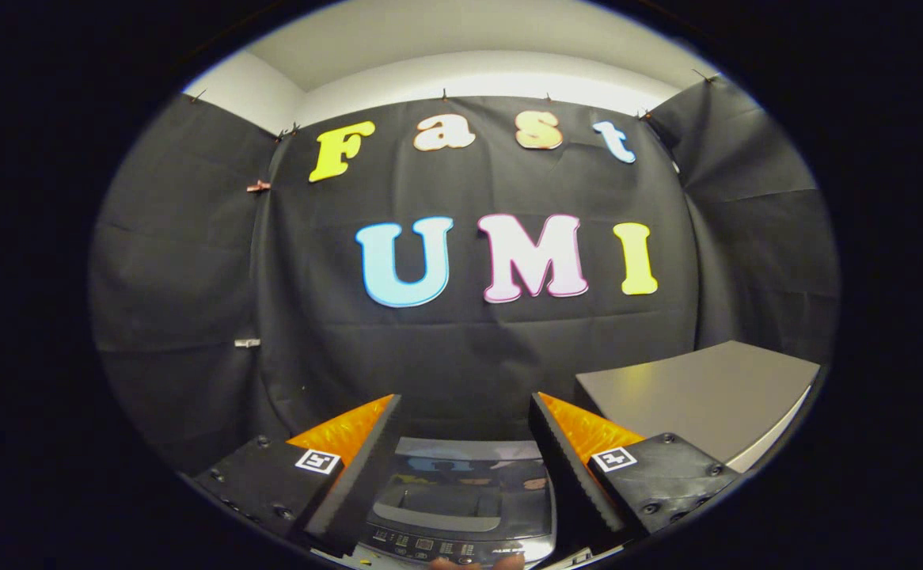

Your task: Put the clothes into the washing machine and then close the washing machine lid.

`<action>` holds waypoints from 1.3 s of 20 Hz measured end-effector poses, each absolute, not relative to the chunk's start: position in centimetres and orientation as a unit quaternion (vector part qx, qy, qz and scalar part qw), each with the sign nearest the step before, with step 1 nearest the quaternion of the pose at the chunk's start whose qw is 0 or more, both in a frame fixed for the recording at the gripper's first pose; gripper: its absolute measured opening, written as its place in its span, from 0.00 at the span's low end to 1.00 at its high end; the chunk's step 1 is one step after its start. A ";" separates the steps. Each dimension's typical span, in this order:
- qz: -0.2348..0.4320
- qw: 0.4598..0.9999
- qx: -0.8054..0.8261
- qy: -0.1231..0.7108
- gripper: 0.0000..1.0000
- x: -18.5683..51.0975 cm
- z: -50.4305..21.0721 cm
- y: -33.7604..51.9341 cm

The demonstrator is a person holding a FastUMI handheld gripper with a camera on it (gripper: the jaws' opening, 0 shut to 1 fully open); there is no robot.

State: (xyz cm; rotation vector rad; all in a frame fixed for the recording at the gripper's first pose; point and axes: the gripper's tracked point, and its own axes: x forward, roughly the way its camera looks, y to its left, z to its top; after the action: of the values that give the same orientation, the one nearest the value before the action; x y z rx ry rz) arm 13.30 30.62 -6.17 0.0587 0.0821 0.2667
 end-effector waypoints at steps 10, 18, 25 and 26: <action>0.090 0.995 0.003 0.038 0.99 9.8 -4.6 19.9; 0.054 0.998 0.021 0.028 0.99 6.5 -3.8 13.1; 0.034 0.998 0.042 0.045 0.99 5.3 -5.3 9.9; 0.034 0.997 0.041 0.047 0.99 5.1 -5.4 9.9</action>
State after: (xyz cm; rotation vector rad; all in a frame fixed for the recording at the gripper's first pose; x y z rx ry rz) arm 5.09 9.86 -5.37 0.0816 0.0935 0.0682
